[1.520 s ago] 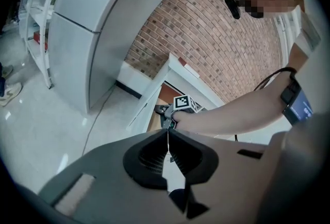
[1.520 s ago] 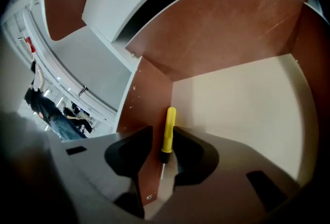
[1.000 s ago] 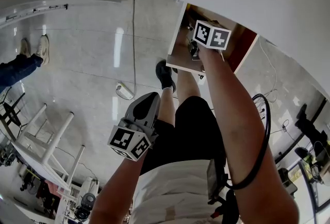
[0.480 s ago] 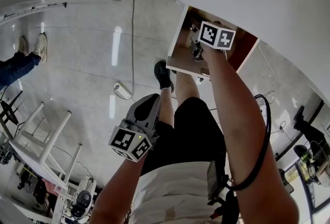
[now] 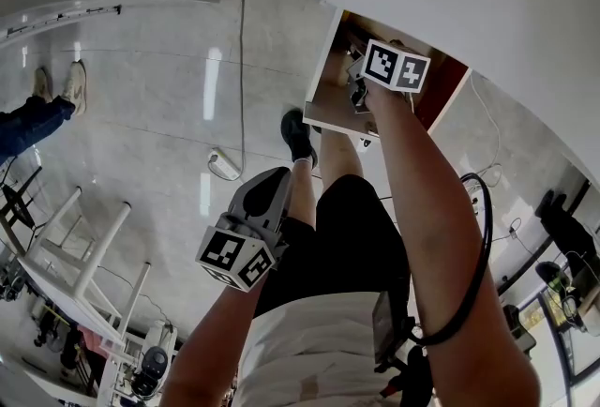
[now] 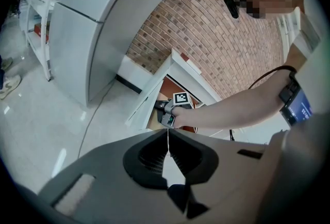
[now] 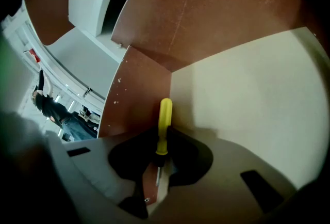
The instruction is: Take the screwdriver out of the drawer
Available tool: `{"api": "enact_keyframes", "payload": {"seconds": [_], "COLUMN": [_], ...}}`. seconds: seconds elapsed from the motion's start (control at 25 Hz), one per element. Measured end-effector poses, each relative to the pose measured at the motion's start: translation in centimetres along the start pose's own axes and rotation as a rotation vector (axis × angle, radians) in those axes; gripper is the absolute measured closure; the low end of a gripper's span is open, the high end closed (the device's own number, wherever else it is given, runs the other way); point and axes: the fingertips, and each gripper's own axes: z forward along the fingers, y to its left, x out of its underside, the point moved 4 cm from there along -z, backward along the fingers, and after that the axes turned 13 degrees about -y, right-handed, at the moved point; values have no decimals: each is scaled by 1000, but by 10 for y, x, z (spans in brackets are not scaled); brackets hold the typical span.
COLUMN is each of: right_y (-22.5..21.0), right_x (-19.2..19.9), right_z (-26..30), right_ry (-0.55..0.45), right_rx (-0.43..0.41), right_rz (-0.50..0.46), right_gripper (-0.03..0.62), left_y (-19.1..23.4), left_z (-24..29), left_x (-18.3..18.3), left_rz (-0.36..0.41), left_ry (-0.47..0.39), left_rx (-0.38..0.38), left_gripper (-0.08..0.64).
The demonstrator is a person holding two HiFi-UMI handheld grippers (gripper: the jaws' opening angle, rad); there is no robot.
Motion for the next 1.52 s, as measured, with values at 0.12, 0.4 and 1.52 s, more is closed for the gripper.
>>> {"api": "enact_keyframes", "payload": {"seconds": [0.12, 0.4, 1.52], "right_y": [2, 5, 37], "right_x": [0, -8, -32], "right_z": [-1, -24, -117], "right_ry": [-7, -14, -94], "right_rx": [-4, -27, -47], "right_rz": [10, 1, 15], "right_gripper": [540, 540, 540], "left_y": [7, -5, -47], "left_z": [-3, -5, -28], "left_x": [-1, -4, -34], "left_rz": [6, 27, 149], "left_ry": [1, -4, -35], "left_rx": [2, 29, 121], "left_gripper": [551, 551, 551]}}
